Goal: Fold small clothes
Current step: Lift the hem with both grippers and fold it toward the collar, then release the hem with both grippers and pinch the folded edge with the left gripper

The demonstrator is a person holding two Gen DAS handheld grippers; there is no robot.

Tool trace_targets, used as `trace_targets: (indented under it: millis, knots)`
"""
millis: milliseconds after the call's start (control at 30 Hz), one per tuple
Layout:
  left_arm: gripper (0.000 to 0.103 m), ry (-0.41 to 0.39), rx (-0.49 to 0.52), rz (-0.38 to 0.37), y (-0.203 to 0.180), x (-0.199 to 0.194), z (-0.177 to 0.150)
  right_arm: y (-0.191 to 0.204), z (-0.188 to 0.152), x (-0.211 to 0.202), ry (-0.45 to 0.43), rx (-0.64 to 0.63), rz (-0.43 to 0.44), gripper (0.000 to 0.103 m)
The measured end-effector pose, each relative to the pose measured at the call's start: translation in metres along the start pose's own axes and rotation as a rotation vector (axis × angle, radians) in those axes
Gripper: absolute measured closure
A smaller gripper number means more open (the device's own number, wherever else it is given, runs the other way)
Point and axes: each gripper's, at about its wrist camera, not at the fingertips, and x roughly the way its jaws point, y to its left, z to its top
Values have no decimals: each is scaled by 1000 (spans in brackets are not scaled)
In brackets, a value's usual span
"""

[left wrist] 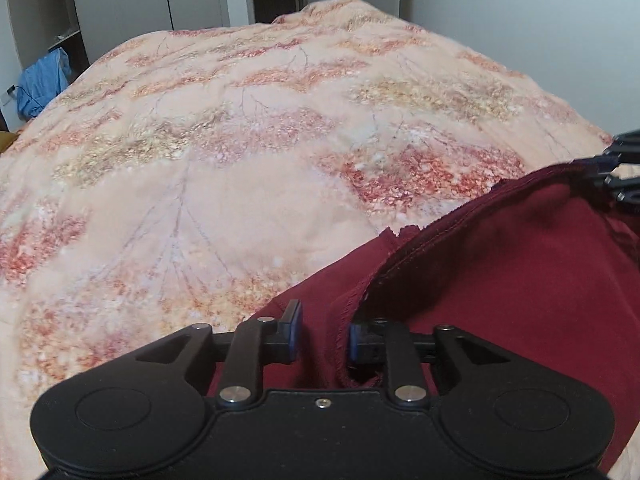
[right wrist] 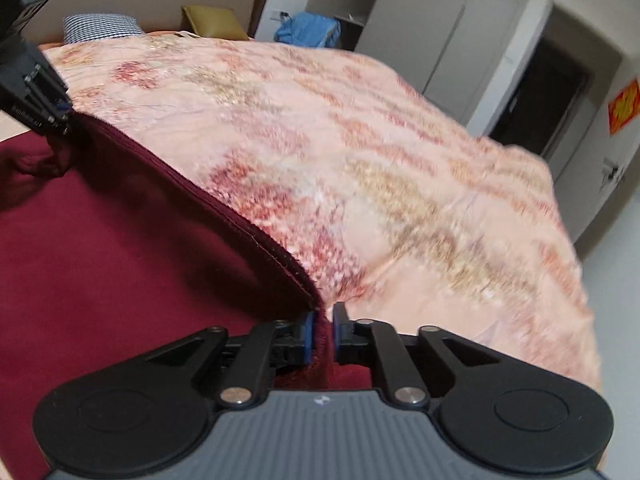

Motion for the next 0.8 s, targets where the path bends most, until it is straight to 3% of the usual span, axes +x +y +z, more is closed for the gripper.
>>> trace_targets:
  millis: [133, 167, 267, 400, 467, 533, 600, 633, 667, 700, 733, 767, 800]
  knots:
    - [30, -41, -61, -85, 12, -5, -6, -9, -7, 6, -41, 75, 64, 44]
    - [24, -59, -72, -104, 15, -8, -7, -12, -9, 5, -63, 93, 90, 33]
    - [13, -107, -105, -149, 23, -19, -11, -18, -14, -2, -117, 143, 147, 16]
    - [5, -180, -152, -168, 30, -35, -22, -19, -22, -8, -133, 181, 165, 11]
    - [4, -171, -133, -171, 24, -35, -31, -18, -28, -7, -112, 197, 136, 11]
    - [9, -126, -87, -152, 11, -28, -39, -18, -35, -5, -113, 220, 122, 15]
    - [20, -99, -39, -141, -1, -21, -47, -19, -40, -3, -121, 252, 105, 27]
    - [32, -99, -22, -136, -6, -18, -50, -20, -41, -3, -128, 268, 94, 35]
    - [55, -98, -16, -111, -10, -17, -50, -22, -42, -3, -136, 284, 85, 44]
    - [67, -95, -27, -86, -10, -15, -50, -23, -43, -3, -147, 297, 74, 50]
    - [77, -102, -49, -69, -8, -15, -50, -24, -42, -5, -156, 306, 58, 63]
    - [82, -115, -77, -55, -5, -16, -49, -25, -41, -5, -162, 310, 43, 70]
    - [88, -138, -107, -47, 0, -17, -48, -26, -39, -6, -167, 310, 31, 86]
